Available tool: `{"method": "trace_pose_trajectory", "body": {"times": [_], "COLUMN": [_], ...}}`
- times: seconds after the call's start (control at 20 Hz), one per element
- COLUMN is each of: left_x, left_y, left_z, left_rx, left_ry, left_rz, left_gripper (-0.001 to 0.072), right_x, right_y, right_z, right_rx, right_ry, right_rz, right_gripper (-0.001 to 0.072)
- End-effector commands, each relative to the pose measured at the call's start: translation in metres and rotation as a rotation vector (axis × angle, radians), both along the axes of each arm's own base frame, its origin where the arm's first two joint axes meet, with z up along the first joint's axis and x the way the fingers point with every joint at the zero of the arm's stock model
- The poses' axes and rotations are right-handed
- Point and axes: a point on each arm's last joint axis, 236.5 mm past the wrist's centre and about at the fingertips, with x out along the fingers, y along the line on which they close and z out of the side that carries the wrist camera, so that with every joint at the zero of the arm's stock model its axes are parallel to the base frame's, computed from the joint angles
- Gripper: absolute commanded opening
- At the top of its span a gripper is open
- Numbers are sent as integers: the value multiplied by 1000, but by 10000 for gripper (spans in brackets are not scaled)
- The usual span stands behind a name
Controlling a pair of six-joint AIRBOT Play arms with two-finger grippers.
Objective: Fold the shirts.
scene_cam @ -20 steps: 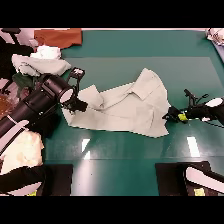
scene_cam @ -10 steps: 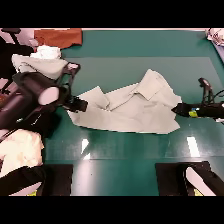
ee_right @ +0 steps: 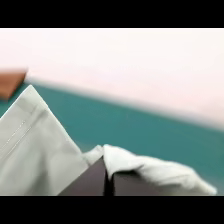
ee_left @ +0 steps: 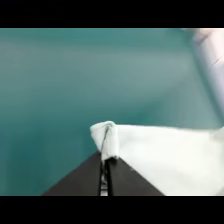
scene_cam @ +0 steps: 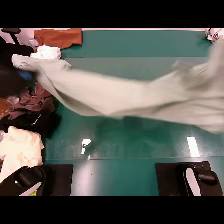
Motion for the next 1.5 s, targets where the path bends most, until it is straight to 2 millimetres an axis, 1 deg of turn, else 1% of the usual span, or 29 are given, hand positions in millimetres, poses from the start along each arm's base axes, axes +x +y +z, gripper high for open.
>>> {"method": "trace_pose_trajectory", "body": {"times": [0.0,0.05,0.1,0.15,0.2,0.25,0.3,0.35,0.4,0.5,0.55,0.6,0.65,0.7,0.8,0.85,0.95,1.0,1.05,1.15,1.2,1.3,1.35,1.45], "left_x": [-43,-38,-19,4,27,44,64,83,104,141,159,178,195,214,249,261,273,276,278,278,272,255,250,247], "left_y": [26,33,45,61,80,86,78,61,39,8,1,1,5,10,21,28,46,54,59,69,73,83,85,82], "left_z": [130,130,107,72,30,-5,-37,-64,-95,-157,-186,-216,-240,-260,-288,-302,-325,-334,-337,-339,-343,-354,-356,-353], "left_rx": [-246,-208,-116,-15,110,228,341,427,484,586,626,669,710,740,742,727,729,741,758,810,834,862,866,845], "left_ry": [-299,-292,-227,-118,12,110,179,213,245,291,313,341,360,367,361,373,417,433,432,433,462,555,580,585], "left_rz": [-20,16,104,214,340,406,420,386,345,299,288,288,286,285,288,296,321,326,320,302,296,303,306,301], "left_gripper": [23,23,23,23,24,25,25,25,26,25,25,25,25,25,25,25,25,25,26,26,25,25,25,25], "right_x": [-36,-26,-8,9,30,48,69,88,109,152,171,193,212,231,257,266,274,275,276,281,284,291,295,303], "right_y": [5,3,-1,-4,-5,-2,-3,0,7,26,36,46,51,52,50,46,34,24,15,-7,-17,-34,-40,-46], "right_z": [74,77,70,51,21,-11,-48,-80,-110,-171,-202,-233,-262,-291,-341,-364,-400,-413,-421,-425,-423,-412,-405,-392], "right_rx": [-74,0,128,217,281,329,353,358,357,352,353,359,364,367,376,385,401,403,401,409,421,421,404,402], "right_ry": [-92,-51,34,153,308,460,622,750,856,1000,1053,1087,1106,1126,1176,1197,1247,1269,1278,1270,1264,1228,1208,1171], "right_rz": [-16,-10,-16,-20,-23,-8,-3,11,36,76,89,95,89,69,35,15,-19,-32,-40,-64,-77,-87,-79,-80], "right_gripper": [9,9,10,10,11,12,12,13,13,13,13,13,13,13,13,13,13,13,13,13,13,14,13,14]}}
